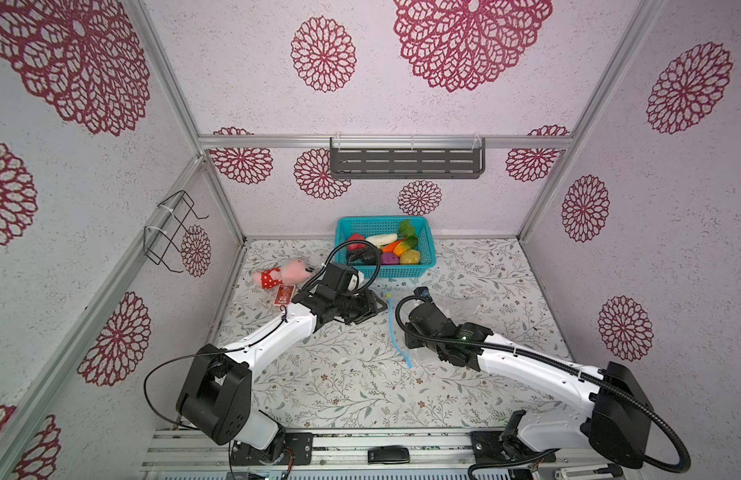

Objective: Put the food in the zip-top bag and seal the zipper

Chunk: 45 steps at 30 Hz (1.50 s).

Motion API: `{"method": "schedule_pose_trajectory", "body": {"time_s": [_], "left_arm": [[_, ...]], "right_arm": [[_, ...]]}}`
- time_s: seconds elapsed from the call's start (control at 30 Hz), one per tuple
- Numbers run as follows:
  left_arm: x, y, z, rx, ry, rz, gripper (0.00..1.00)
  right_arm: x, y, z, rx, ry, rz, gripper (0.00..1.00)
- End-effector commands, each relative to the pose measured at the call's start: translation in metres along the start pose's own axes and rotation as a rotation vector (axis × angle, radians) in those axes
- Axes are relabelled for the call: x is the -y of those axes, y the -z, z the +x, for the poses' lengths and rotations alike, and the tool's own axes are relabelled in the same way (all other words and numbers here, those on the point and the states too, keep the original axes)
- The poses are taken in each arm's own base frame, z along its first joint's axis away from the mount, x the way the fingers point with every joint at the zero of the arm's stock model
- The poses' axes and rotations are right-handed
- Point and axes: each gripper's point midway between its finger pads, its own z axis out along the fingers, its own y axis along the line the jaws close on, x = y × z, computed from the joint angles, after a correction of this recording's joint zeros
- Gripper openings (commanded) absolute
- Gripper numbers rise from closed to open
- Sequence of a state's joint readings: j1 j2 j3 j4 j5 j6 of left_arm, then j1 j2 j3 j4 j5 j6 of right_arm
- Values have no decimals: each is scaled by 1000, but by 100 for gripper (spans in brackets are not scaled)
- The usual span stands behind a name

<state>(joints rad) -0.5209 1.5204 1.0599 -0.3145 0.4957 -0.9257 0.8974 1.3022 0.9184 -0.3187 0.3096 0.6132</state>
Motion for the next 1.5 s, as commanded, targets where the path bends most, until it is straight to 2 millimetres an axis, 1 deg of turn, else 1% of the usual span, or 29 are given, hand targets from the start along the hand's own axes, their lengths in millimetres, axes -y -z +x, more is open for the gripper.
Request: {"method": "schedule_pose_trajectory", "body": {"time_s": [0.0, 0.1, 0.17, 0.27, 0.37, 0.43, 0.57, 0.67, 0.87, 0.97, 1.13, 1.27, 1.33, 1.47], "left_arm": [[-8, -19, 2, -35, -46, 31, 46], [0, -34, 7, -76, -63, 98, 47], [9, -40, 8, -93, -80, 136, 47], [21, -46, 10, -107, -114, 168, 48], [25, -51, 9, -112, -134, 190, 47], [22, -56, 10, -123, -126, 189, 43], [21, -66, 9, -146, -112, 200, 29], [22, -70, 8, -149, -113, 203, 22], [18, -74, 8, -155, -111, 193, 17], [14, -75, 10, -159, -112, 177, 18], [14, -70, 10, -151, -128, 160, 33], [11, -69, 10, -157, -127, 143, 37], [10, -68, 11, -158, -130, 129, 37], [17, -64, 8, -151, -136, 141, 26]], "right_arm": [[-5, 14, -18, 39, -61, -91, 3], [1, 19, -24, 54, -86, -104, 3], [4, 23, -27, 66, -97, -107, 3], [7, 25, -29, 72, -107, -106, 3], [9, 26, -30, 73, -114, -108, 3], [9, 27, -31, 76, -117, -111, 4], [10, 30, -36, 88, -125, -123, 4], [9, 31, -39, 91, -129, -131, 4], [9, 31, -41, 92, -134, -138, 4], [10, 32, -43, 94, -135, -137, 4], [11, 32, -45, 99, -133, -138, 4], [9, 33, -48, 102, -127, -142, 5], [10, 35, -50, 107, -125, -141, 5], [7, 35, -53, 109, -122, -148, 5]]}}
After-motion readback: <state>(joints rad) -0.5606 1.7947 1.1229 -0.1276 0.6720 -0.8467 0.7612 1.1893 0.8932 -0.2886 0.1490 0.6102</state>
